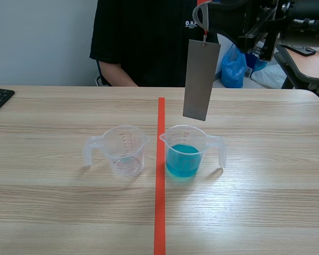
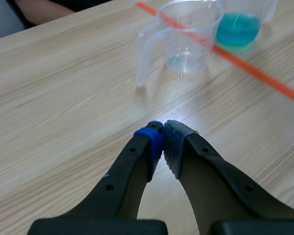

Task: Do the redox reaction experiment.
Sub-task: 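Point at the plate with the left hand, then lower the plate into the blue solution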

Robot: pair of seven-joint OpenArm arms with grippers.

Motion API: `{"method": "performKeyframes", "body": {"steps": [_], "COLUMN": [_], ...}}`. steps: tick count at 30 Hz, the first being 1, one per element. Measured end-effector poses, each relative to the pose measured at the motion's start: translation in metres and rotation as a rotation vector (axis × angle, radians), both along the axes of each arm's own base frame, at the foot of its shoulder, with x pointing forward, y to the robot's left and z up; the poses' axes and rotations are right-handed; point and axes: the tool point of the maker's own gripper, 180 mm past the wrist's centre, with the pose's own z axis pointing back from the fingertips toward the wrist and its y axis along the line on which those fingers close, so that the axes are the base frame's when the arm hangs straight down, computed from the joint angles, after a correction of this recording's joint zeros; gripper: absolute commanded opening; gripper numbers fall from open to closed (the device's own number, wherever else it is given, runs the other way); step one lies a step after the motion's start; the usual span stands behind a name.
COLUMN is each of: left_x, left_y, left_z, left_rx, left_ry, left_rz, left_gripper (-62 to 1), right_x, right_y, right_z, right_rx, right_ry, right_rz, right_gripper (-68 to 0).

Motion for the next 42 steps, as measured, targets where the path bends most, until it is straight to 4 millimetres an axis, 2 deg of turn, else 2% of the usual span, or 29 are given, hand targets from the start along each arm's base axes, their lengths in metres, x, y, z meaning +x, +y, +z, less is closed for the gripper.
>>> {"method": "performKeyframes", "body": {"steps": [4,9,12,15,25,38,42], "left_x": [-0.03,-0.063,-0.076,-0.084,-0.085,-0.085,-0.085], "left_y": [-0.002,-0.018,-0.024,-0.029,-0.029,-0.028,-0.028], "left_z": [-0.015,-0.023,-0.028,-0.029,-0.031,-0.031,-0.031], "left_rx": [0.093,0.154,0.196,0.207,0.223,0.227,0.227], "left_ry": [0.036,0.052,0.07,0.075,0.078,0.08,0.08], "left_rz": [0.008,-0.044,-0.069,-0.093,-0.098,-0.096,-0.096], "left_gripper": [-57.0,-57.0,-57.0,-57.0,-57.0,-57.0,-57.0], "right_x": [0.0,0.0,0.0,-0.001,0.013,0.026,0.029], "right_y": [0.0,0.0,0.001,0.006,0.0,0.007,0.007], "right_z": [0.0,0.0,-0.001,-0.012,-0.046,-0.091,-0.113], "right_rx": [0.0,0.0,0.0,-0.005,0.02,0.034,0.034], "right_ry": [0.0,0.0,0.004,0.037,0.125,0.176,0.203], "right_rz": [0.0,0.0,0.003,0.018,-0.026,-0.075,-0.094], "right_gripper": [-66.0,-66.0,-66.0,-66.0,-66.0,-66.0,-66.0]}}
